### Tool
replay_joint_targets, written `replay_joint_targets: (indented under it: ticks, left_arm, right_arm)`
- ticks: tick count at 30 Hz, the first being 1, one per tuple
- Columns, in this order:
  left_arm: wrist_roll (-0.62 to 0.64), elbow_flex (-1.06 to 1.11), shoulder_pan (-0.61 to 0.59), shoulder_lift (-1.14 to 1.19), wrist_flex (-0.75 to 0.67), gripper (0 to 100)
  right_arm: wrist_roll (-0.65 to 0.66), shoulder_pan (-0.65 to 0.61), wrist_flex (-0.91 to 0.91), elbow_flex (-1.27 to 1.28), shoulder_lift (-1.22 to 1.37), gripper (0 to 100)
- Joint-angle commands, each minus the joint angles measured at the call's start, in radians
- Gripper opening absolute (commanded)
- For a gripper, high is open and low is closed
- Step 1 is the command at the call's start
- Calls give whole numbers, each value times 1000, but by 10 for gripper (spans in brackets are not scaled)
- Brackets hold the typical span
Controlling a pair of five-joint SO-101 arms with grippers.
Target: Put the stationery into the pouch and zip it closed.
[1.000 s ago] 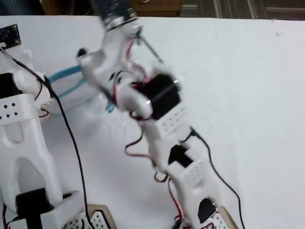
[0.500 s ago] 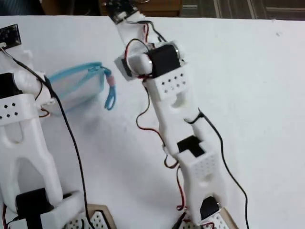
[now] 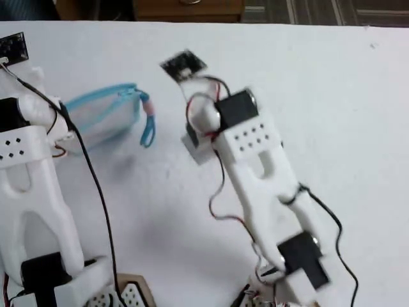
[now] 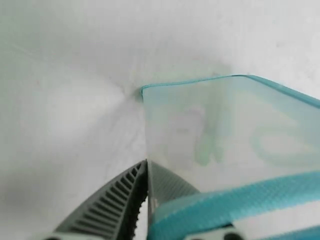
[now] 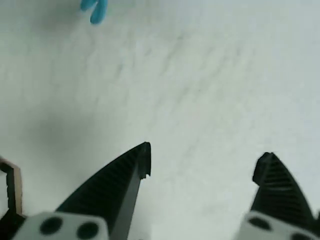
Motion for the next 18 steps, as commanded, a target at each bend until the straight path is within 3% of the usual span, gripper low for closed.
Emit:
replay_joint_targets:
  ticks: [1, 4, 5, 9, 13, 18]
  left_arm:
    - [-5, -11, -5, -42, -6, 24]
    - [-5, -11, -5, -42, -6, 24]
    - [-5, -11, -5, -42, -6, 24]
    - [-5, -11, -5, -42, -6, 24]
    - [-5, -11, -5, -42, -6, 24]
    - [-5, -11, -5, -42, -6, 24]
  right_arm:
    - [-127, -31, -159, 279, -159, 171]
    - [-164, -114, -395, 514, -263, 22]
    - [-172, -151, -473, 582, -297, 13]
    - [-270, -254, -759, 775, -380, 172]
    - [-410, -268, -1066, 882, -387, 358]
    - [-443, -271, -1442, 928, -285, 310]
